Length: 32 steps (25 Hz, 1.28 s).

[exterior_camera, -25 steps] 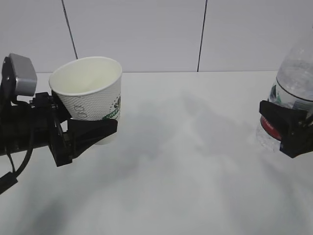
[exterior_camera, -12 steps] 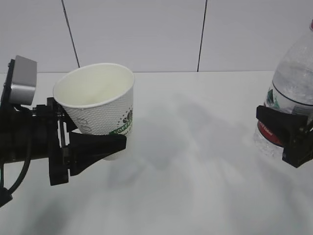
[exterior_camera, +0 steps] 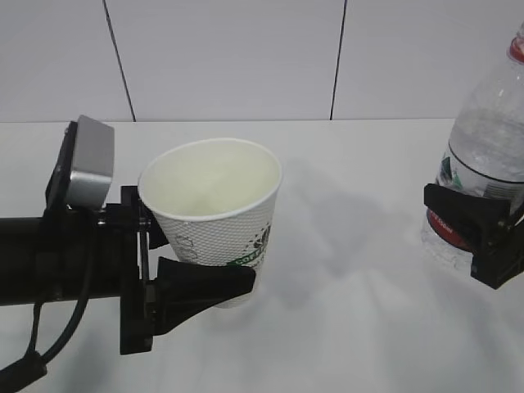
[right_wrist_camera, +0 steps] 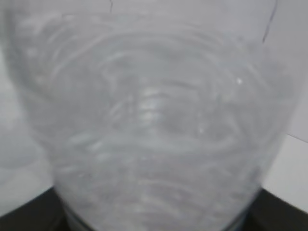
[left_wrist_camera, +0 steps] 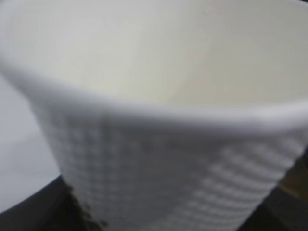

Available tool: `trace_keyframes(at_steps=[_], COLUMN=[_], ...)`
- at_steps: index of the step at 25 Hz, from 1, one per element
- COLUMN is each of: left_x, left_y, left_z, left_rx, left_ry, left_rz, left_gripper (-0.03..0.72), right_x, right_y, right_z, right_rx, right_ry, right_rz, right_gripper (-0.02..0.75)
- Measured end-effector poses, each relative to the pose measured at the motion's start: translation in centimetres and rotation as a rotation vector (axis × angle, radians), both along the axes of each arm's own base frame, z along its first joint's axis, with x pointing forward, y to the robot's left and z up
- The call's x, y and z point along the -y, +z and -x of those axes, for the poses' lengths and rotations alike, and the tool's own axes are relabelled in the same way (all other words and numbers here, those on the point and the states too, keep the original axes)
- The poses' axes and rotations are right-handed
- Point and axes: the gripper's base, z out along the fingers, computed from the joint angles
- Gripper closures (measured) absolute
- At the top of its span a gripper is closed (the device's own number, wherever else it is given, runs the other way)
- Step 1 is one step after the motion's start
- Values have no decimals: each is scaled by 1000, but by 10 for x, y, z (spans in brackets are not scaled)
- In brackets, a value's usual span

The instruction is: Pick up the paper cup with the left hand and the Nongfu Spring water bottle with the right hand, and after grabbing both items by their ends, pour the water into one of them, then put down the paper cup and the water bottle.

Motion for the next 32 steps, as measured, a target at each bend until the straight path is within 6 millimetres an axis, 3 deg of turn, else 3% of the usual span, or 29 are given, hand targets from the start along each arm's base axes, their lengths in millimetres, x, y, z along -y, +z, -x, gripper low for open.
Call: trace_keyframes(at_steps=[9, 15, 24, 32], left_x=[17, 33, 70, 80], left_y=[1, -10, -7, -9], left_z=[12, 17, 13, 19], left_rx=[-24, -63, -21, 66], left_ry=[-24, -63, -145, -214], left_rz=[20, 5, -11, -40], left_gripper=[139, 139, 139, 154], right_x=[0, -1, -1, -2], right_y=[0, -1, -1, 2], right_z=[0, 1, 1, -3], right_rx=[-1, 0, -1, 4], right_ry=[8, 15, 23, 40], right_rz=[6, 12, 18, 62], right_gripper=[289, 289, 289, 289])
